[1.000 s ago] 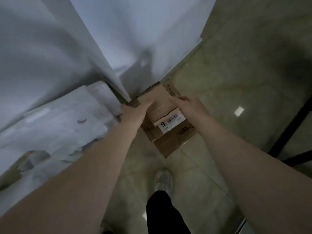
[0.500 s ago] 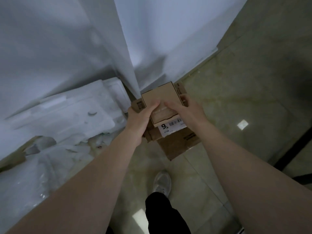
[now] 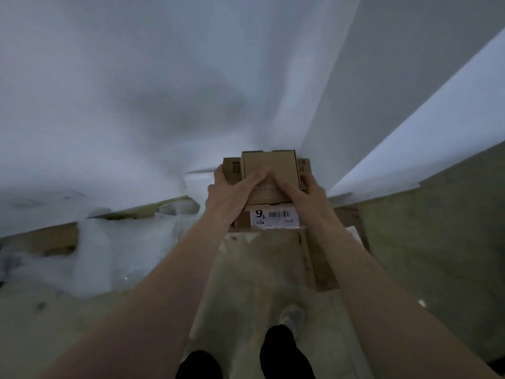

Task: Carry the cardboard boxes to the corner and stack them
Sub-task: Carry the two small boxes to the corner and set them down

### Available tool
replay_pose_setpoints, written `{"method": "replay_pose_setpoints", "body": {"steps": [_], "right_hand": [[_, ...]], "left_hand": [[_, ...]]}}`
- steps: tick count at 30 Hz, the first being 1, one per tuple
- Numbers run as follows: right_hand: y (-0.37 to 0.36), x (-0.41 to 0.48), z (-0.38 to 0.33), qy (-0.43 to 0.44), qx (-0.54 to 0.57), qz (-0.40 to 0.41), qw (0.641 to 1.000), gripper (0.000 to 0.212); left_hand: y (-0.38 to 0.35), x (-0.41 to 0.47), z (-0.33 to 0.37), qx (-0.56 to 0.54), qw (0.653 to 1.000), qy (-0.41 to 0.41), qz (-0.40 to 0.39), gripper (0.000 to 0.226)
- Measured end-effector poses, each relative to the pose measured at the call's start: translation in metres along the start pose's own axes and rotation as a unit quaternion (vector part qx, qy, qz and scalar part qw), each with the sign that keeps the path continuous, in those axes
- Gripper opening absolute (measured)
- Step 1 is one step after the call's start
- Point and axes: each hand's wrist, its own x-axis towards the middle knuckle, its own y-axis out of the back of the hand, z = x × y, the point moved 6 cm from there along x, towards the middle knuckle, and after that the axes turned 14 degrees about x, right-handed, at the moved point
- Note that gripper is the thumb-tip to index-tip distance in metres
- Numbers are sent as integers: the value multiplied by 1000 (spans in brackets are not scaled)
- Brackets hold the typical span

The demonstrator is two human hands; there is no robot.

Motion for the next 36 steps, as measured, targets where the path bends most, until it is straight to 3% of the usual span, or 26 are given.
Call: {"method": "replay_pose_setpoints", "body": {"steps": [5, 10, 18, 23, 31, 36], "right_hand": [[-123, -61, -78, 33, -22, -56, 998, 63], [-299, -157, -153, 66, -44, -162, 984, 58], [-533, -283, -215, 96, -110, -337, 930, 61], [-648, -344, -221, 94, -166, -430, 883, 70], [-817, -414, -217, 100, -236, -546, 797, 82], [-901, -462, -214, 107, -278, -601, 741, 99]], "left_hand": [[157, -52, -14, -37, 998, -7, 54, 119], [353, -130, -67, -106, 982, -8, 155, 114], [584, -251, -147, -160, 945, 11, 283, 106], [671, -308, -211, -200, 911, 61, 355, 108], [774, -368, -282, -259, 843, 147, 449, 78], [825, -402, -329, -286, 806, 180, 486, 85]]}}
